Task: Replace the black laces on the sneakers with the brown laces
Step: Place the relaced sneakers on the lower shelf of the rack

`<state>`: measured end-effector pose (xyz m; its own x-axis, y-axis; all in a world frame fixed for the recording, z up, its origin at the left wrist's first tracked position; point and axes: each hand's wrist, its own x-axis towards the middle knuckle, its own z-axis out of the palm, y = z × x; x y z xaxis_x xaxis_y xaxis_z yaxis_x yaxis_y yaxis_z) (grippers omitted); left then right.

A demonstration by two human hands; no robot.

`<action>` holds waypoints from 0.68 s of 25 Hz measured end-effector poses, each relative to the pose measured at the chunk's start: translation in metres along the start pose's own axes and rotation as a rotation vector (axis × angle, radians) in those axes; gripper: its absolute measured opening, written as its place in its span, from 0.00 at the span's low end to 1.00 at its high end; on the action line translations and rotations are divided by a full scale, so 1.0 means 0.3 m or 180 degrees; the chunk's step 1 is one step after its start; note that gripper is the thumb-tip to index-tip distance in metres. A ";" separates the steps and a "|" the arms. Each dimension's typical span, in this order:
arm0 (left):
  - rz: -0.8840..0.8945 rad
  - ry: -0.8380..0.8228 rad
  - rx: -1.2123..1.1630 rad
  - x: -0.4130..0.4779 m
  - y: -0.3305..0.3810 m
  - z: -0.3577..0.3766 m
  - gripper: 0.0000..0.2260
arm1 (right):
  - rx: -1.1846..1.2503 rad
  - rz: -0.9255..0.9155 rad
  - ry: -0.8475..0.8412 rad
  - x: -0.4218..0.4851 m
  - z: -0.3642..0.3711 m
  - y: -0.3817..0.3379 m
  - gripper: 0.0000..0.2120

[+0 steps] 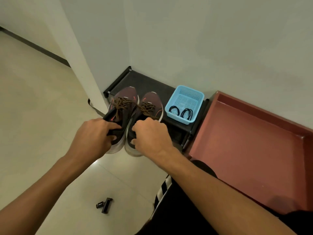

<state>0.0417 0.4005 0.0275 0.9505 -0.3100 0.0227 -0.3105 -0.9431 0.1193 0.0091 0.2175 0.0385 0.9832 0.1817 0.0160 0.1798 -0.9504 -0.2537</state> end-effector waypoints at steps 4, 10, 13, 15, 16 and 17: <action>-0.0334 -0.0388 -0.0006 -0.069 -0.160 0.101 0.19 | 0.0279 -0.0193 -0.0448 0.076 0.139 -0.083 0.09; -0.0438 -0.0661 -0.0233 0.015 -0.292 0.347 0.19 | 0.0368 -0.0115 -0.0835 0.205 0.379 -0.080 0.08; -0.0420 -0.0456 -0.0446 0.144 -0.318 0.481 0.18 | 0.0284 0.0039 -0.0718 0.315 0.490 -0.029 0.06; -0.0385 -0.0254 -0.0461 0.258 -0.331 0.556 0.19 | 0.0225 0.0183 -0.0493 0.389 0.557 0.022 0.03; -0.0381 -0.0147 -0.0457 0.318 -0.338 0.594 0.19 | 0.0220 0.0277 -0.0371 0.426 0.595 0.052 0.03; -0.0396 -0.0058 -0.0489 0.376 -0.347 0.630 0.19 | 0.0253 0.0399 -0.0248 0.457 0.634 0.082 0.04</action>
<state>0.1782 0.4409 -0.1699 0.9805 -0.1957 -0.0194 -0.1834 -0.9452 0.2701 0.1425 0.2671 -0.1494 0.9918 0.0850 -0.0949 0.0498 -0.9445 -0.3248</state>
